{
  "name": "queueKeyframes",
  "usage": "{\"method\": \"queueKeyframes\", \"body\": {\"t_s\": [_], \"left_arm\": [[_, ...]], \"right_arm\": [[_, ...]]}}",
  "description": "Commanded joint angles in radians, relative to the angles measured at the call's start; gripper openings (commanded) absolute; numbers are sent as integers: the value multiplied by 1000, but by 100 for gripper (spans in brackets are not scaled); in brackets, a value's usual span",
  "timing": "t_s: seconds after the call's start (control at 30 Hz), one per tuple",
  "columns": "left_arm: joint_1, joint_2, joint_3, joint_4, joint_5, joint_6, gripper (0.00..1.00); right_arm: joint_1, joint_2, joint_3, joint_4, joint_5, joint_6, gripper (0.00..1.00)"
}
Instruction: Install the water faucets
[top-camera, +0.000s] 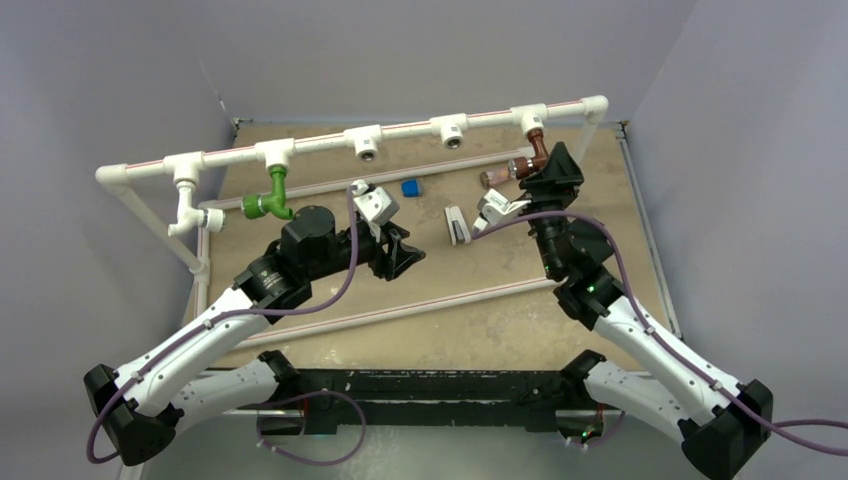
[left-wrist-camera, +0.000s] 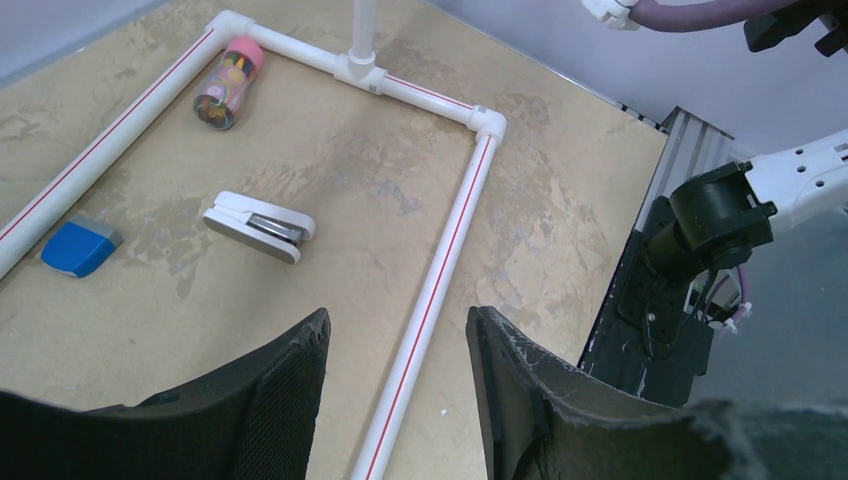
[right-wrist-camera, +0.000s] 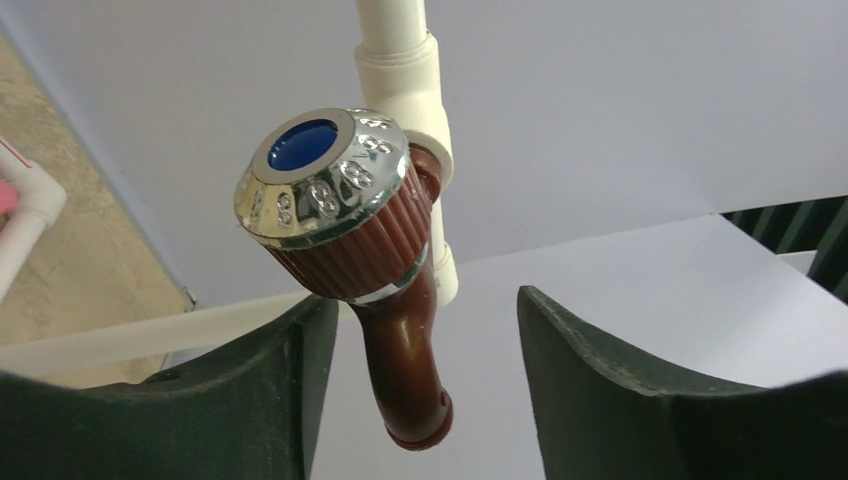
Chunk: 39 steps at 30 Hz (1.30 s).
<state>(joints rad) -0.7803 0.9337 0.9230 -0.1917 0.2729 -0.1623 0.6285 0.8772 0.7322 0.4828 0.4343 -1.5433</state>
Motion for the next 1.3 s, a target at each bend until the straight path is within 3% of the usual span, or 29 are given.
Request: {"method": "queueKeyframes", "body": {"t_s": [0.0,0.33,0.43,0.53,0.63,0.87,1.27], "left_arm": [[-3,-17,33,18,0,7,51],[-3,-7,33,18,0,7,51],[-3,-5,33,19,-1,7,51],[-2,-3,33,18,-3,7,51],[-3,-2,32,18,-5,8,51],[-3,0,31,18,-5,9,52],[-2,-4,31,18,-6,9,51]], "right_arm": [[7,15,18,89,49,42,64],[12,63,6,146,68,80,51],[17,80,13,151,74,114,39],[25,93,19,147,83,202,18],[34,99,25,130,92,344,0],[37,88,16,123,64,743,0],[37,10,45,183,-13,1786,0]]}}
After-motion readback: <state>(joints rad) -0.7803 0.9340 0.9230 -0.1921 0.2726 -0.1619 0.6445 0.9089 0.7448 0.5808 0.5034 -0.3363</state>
